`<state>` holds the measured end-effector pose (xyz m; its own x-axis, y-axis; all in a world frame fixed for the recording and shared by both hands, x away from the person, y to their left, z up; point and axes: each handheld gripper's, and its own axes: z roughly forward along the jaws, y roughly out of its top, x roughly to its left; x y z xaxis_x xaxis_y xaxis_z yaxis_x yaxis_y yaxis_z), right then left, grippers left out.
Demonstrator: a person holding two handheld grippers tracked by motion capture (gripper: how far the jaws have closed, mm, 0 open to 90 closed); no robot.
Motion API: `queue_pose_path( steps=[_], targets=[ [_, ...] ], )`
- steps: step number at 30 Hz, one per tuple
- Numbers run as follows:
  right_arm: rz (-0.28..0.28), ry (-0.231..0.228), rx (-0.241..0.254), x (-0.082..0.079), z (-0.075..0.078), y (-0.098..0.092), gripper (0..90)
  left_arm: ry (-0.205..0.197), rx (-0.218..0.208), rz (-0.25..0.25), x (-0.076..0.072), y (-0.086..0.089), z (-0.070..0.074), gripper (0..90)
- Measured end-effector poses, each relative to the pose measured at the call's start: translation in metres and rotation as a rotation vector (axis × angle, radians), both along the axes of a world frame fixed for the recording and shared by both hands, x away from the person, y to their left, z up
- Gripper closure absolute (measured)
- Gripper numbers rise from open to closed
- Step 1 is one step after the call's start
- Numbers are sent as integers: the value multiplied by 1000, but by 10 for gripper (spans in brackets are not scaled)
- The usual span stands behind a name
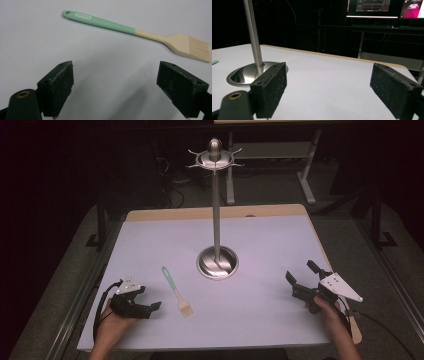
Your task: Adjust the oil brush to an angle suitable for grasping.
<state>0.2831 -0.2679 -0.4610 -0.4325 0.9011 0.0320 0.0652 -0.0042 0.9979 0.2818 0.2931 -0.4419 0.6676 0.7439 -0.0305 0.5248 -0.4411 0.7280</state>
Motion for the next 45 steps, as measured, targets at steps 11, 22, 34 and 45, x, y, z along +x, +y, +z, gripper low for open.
queue_pose_path(
  steps=[11, 22, 34, 45],
  targets=[
    [3, 0, 2, 0, 0, 0, 133, -28, 4, 28, 2, 1, 7, 178],
    [5, -3, -2, 0, 0, 0, 133, -28, -6, 50, 18, -5, 20, 271],
    [4, -2, -7, 0, 0, 1, 133, -55, -12, 53, 43, -15, 32, 417],
    [5, 0, -4, 0, 0, 0, 133, -59, 49, 124, 67, -29, 33, 555]
  ],
)
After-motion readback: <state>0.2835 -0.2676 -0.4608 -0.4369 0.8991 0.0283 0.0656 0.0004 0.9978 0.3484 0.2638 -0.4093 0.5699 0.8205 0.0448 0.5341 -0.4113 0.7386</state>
